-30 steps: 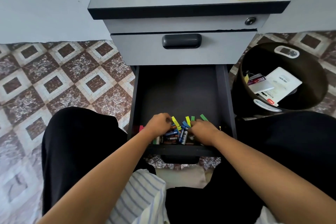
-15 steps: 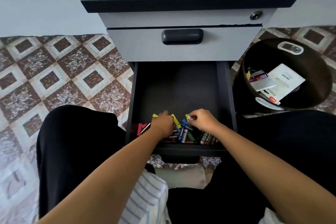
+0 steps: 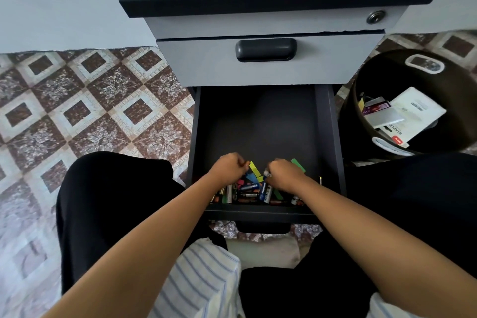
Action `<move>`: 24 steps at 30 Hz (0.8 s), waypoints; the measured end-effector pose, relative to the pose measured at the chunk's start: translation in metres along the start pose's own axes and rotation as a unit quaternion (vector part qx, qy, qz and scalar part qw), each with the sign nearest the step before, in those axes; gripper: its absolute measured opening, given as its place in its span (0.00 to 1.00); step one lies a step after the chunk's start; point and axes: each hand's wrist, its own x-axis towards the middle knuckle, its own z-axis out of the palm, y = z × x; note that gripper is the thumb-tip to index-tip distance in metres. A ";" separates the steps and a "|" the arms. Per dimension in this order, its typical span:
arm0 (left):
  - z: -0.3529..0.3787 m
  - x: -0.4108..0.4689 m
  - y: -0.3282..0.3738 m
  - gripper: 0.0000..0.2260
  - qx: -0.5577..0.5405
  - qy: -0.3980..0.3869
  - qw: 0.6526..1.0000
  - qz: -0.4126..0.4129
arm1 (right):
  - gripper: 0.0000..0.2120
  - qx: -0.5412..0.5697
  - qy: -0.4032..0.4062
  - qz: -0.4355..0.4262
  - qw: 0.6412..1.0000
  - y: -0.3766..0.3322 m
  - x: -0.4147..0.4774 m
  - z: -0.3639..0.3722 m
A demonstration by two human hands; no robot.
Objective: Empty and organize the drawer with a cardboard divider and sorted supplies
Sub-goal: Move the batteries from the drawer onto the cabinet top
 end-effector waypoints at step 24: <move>0.020 -0.006 0.008 0.09 0.372 -0.074 0.916 0.132 | 0.08 0.261 0.114 0.028 0.958 0.003 -0.017 -0.030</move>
